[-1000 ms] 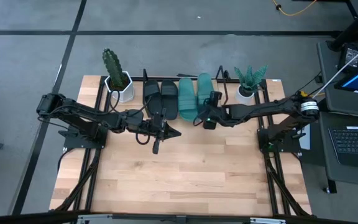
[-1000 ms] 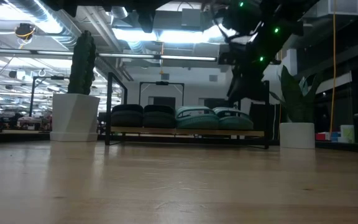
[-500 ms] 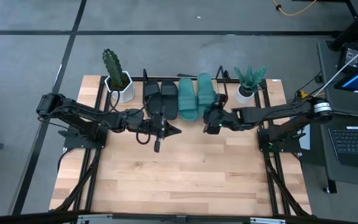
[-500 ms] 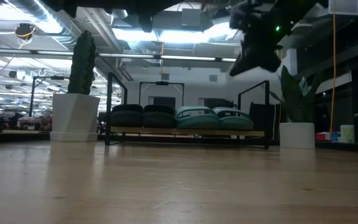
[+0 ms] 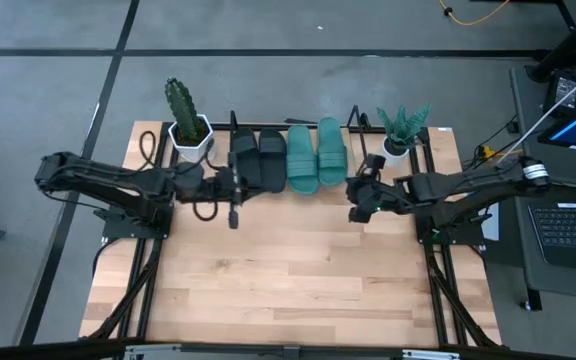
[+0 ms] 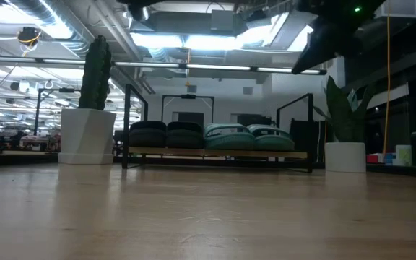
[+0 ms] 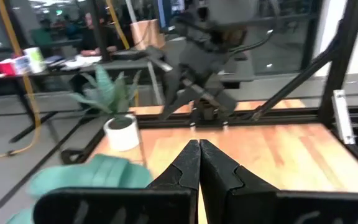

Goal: Pick and place slides into the shelf
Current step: Return to Home Position

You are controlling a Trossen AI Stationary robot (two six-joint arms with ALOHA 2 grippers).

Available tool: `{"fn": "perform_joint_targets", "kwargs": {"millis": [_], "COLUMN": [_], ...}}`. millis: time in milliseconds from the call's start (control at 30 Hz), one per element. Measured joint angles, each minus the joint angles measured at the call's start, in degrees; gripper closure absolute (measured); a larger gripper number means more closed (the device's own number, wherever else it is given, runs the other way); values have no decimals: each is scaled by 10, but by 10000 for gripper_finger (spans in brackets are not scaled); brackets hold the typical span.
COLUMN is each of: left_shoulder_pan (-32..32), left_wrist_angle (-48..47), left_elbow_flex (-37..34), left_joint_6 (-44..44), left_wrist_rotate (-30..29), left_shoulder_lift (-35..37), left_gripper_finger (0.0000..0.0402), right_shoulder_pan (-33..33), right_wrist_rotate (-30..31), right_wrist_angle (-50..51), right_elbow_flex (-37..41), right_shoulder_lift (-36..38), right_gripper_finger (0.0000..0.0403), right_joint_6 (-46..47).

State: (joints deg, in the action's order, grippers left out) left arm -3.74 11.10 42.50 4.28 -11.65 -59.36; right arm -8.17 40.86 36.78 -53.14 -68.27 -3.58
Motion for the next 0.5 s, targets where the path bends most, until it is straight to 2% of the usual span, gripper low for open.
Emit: {"fn": "perform_joint_targets", "kwargs": {"millis": [100,200,400,500], "left_shoulder_pan": [-8,-15,-34,-41], "left_wrist_angle": [-51,-55,78,142], "left_elbow_flex": [0,-27,-154,-219], "left_joint_6": [-8,-8,-10,-12], "left_wrist_rotate": [-40,-60,-66,-94], "left_shoulder_lift": [28,50,94,130], "left_gripper_finger": [401,401,401,401], "right_shoulder_pan": [-12,-24,-50,-59], "right_wrist_rotate": [-7,-35,-108,-122], "right_wrist_angle": [-4,-54,-234,-284], "right_elbow_flex": [19,60,179,219], "right_shoulder_lift": [24,58,127,154], "right_gripper_finger": [399,400,401,401], "right_joint_6": [18,36,5,3]}}
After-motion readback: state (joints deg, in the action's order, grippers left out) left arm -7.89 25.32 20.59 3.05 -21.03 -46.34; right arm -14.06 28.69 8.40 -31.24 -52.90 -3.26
